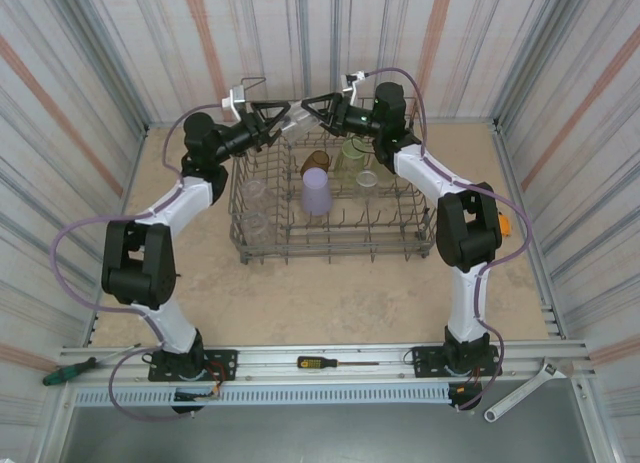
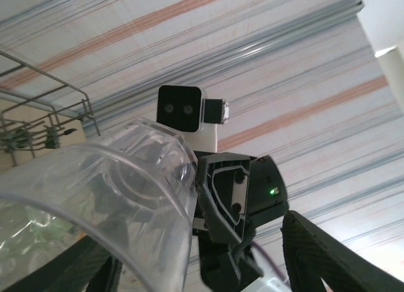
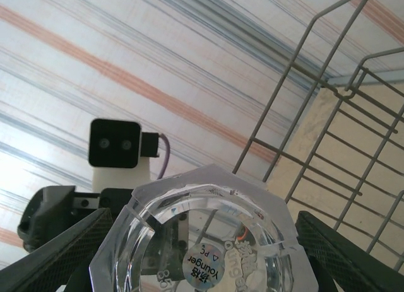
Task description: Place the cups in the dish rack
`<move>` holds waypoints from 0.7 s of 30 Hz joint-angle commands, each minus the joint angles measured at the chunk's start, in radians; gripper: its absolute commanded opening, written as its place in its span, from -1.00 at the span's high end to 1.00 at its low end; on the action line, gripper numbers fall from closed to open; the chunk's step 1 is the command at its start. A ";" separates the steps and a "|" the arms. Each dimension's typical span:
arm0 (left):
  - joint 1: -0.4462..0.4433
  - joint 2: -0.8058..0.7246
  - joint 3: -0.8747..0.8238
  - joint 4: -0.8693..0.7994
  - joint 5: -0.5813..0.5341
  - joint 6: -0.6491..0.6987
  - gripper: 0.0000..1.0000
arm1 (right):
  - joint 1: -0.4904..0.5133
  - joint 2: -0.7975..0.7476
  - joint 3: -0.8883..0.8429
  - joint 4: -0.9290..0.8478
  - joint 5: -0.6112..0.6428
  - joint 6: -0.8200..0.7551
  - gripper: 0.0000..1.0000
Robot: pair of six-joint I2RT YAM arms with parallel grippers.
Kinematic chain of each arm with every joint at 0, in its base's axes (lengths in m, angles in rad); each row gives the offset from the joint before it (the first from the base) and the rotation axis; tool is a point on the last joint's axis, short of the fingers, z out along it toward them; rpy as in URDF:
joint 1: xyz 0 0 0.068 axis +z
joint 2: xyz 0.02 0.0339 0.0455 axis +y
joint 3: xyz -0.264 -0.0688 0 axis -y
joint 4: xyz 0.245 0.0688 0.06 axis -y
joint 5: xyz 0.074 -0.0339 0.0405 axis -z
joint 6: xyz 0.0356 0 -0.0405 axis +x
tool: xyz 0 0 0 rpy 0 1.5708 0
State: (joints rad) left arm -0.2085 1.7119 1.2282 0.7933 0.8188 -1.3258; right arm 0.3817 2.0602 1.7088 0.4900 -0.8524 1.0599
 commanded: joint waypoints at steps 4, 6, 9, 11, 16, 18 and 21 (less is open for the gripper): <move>0.043 -0.106 -0.017 -0.150 0.005 0.145 -0.70 | 0.012 -0.016 0.038 -0.078 0.030 -0.108 0.14; 0.061 -0.127 -0.018 -0.209 0.004 0.181 -0.85 | 0.015 -0.007 0.054 -0.102 0.038 -0.127 0.14; 0.089 -0.164 -0.018 -0.312 -0.006 0.244 -0.97 | 0.026 0.004 0.082 -0.161 0.062 -0.180 0.15; 0.108 -0.191 -0.011 -0.391 -0.016 0.295 -0.97 | 0.036 0.012 0.116 -0.231 0.085 -0.243 0.15; 0.143 -0.266 0.028 -0.626 -0.063 0.455 -0.97 | 0.074 0.055 0.242 -0.420 0.156 -0.402 0.16; 0.157 -0.289 0.027 -0.676 -0.077 0.488 -0.97 | 0.087 0.071 0.267 -0.455 0.185 -0.440 0.16; 0.180 -0.323 0.005 -0.716 -0.091 0.514 -0.97 | 0.110 0.097 0.317 -0.523 0.233 -0.510 0.16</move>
State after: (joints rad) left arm -0.0467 1.4349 1.2228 0.1795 0.7544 -0.9070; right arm 0.4736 2.1212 1.9724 0.0685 -0.6842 0.6720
